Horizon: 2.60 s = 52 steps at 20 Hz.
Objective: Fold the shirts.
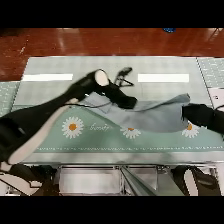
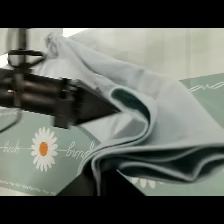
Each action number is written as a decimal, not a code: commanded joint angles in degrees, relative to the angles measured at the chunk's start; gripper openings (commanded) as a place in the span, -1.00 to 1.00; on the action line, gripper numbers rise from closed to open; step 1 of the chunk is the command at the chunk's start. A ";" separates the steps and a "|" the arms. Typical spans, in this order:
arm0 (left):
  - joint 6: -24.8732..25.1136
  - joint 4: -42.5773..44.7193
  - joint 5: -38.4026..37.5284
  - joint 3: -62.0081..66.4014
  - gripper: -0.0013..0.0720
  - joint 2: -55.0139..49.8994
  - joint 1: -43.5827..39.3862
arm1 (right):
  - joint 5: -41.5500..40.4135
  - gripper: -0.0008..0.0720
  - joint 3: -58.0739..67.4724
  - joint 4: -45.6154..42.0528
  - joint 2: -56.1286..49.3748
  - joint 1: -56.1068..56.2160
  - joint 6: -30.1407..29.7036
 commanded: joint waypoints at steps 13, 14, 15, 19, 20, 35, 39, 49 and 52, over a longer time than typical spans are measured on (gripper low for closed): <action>1.57 2.73 -22.49 3.15 -0.92 6.56 17.59 | -5.46 -0.93 -0.20 14.91 -9.55 0.11 -11.30; 0.37 5.77 -22.71 2.99 -0.92 10.01 21.64 | -6.56 -0.93 -0.07 18.05 -12.28 0.46 -13.99; -0.61 8.37 -22.60 2.80 -0.92 13.66 25.44 | -8.24 -0.93 0.50 19.02 -14.86 2.05 -15.34; -2.49 12.35 -20.61 0.74 -0.92 28.61 35.71 | -19.10 -0.93 6.25 18.93 -28.24 18.62 -18.32; -2.56 12.37 -19.76 -0.15 -0.92 32.11 36.83 | -21.75 -0.93 8.46 18.95 -32.26 22.86 -19.04; -10.03 11.19 -6.21 -37.51 -0.92 59.34 29.33 | -31.78 0.19 42.21 18.95 -78.53 45.03 -15.26; -10.40 11.26 -2.23 -43.01 -0.92 58.73 27.67 | -21.40 0.14 42.21 18.73 -77.09 41.13 -15.04; -9.22 13.22 -1.79 -44.63 -0.92 58.51 27.87 | -13.27 0.14 15.65 -34.84 -36.26 27.10 13.68; -8.02 13.20 -1.79 -44.65 -0.92 58.51 27.78 | -27.50 0.14 -8.15 -30.82 -23.23 27.19 27.52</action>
